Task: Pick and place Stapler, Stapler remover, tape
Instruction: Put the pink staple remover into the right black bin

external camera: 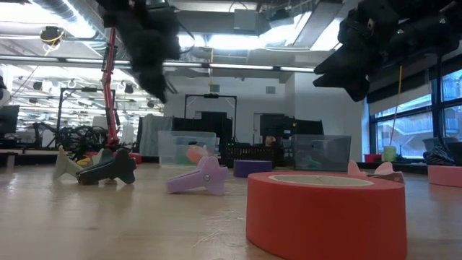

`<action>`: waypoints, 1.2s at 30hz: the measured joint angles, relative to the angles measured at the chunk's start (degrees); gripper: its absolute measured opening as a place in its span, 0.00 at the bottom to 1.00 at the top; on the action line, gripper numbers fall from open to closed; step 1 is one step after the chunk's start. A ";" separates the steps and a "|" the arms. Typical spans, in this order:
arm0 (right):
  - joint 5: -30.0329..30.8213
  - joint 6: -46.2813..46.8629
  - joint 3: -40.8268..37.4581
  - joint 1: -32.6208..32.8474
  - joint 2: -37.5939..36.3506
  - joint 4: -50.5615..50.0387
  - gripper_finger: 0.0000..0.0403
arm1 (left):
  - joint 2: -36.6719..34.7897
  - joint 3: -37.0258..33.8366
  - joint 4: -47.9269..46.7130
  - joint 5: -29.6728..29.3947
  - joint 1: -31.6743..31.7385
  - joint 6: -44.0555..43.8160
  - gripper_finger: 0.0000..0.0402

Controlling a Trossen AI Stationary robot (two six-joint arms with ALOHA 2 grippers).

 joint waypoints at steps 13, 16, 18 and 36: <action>2.42 -2.10 0.00 0.00 0.00 0.76 0.38 | -1.71 -12.37 1.22 -6.49 -22.49 0.18 0.57; 2.40 -2.13 0.00 0.00 0.00 0.85 0.38 | -1.71 -12.37 3.67 -8.39 -25.61 0.17 0.57; 2.40 -2.16 0.00 0.00 0.00 0.85 0.38 | -1.71 -12.37 5.71 -8.54 -27.15 0.17 0.58; 2.16 -0.82 0.00 0.00 0.00 0.90 0.38 | -1.33 -12.37 11.82 -14.48 -29.54 -3.40 0.55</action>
